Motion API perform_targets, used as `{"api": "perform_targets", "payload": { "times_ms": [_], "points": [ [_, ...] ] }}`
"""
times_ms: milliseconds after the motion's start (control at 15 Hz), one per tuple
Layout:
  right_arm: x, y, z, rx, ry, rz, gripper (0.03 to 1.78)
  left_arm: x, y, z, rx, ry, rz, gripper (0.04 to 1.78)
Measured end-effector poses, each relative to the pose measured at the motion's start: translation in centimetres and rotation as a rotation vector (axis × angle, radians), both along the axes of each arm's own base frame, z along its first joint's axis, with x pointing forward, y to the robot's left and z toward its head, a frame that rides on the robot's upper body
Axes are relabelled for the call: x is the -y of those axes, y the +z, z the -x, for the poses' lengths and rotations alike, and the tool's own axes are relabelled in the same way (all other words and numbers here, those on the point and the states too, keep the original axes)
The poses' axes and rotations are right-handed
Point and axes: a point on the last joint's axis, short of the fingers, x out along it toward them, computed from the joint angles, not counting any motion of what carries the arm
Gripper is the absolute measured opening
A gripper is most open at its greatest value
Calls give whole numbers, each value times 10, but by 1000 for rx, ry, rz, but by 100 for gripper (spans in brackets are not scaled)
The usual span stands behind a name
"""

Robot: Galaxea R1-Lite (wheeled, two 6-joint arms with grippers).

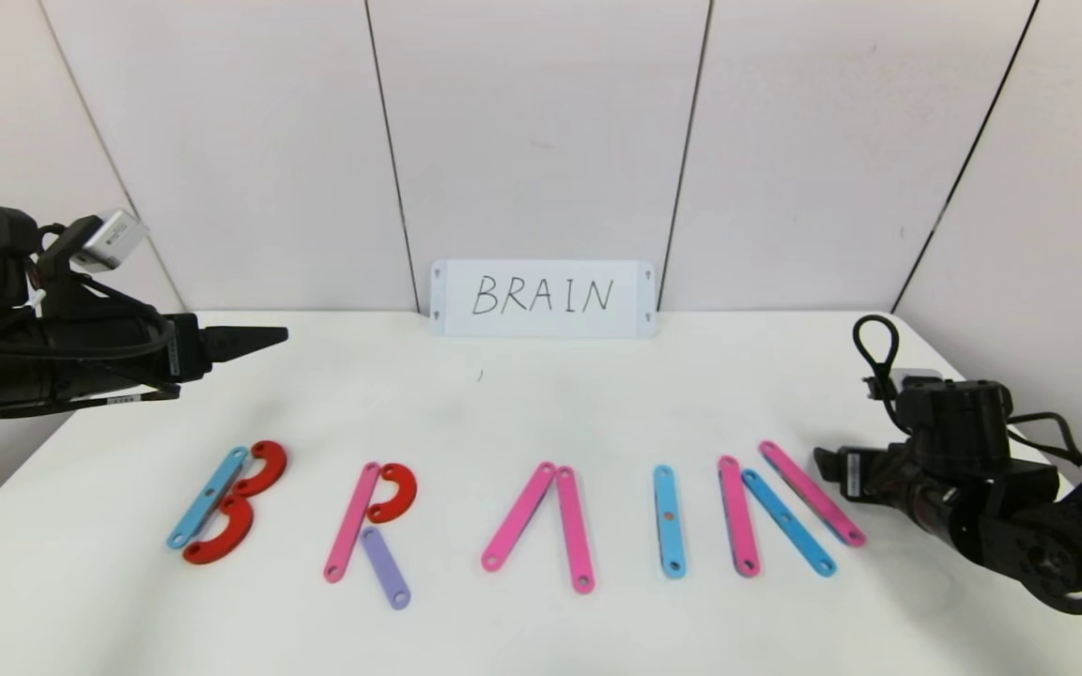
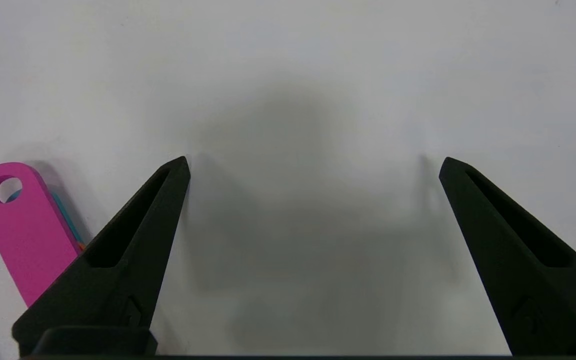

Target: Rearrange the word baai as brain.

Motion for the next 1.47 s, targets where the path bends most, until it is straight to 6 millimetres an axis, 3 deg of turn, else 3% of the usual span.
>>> {"api": "perform_targets", "payload": {
  "times_ms": [267, 733, 1467],
  "points": [
    [2, 6, 1, 16, -3, -2, 174, 0, 0, 0, 0, -1, 0, 173],
    [0, 8, 26, -6, 15, -14, 174, 0, 0, 0, 1, -1, 0, 173],
    [-7, 6, 43, -35, 49, -10, 174, 0, 0, 0, 0, 0, 0, 173]
  ]
}}
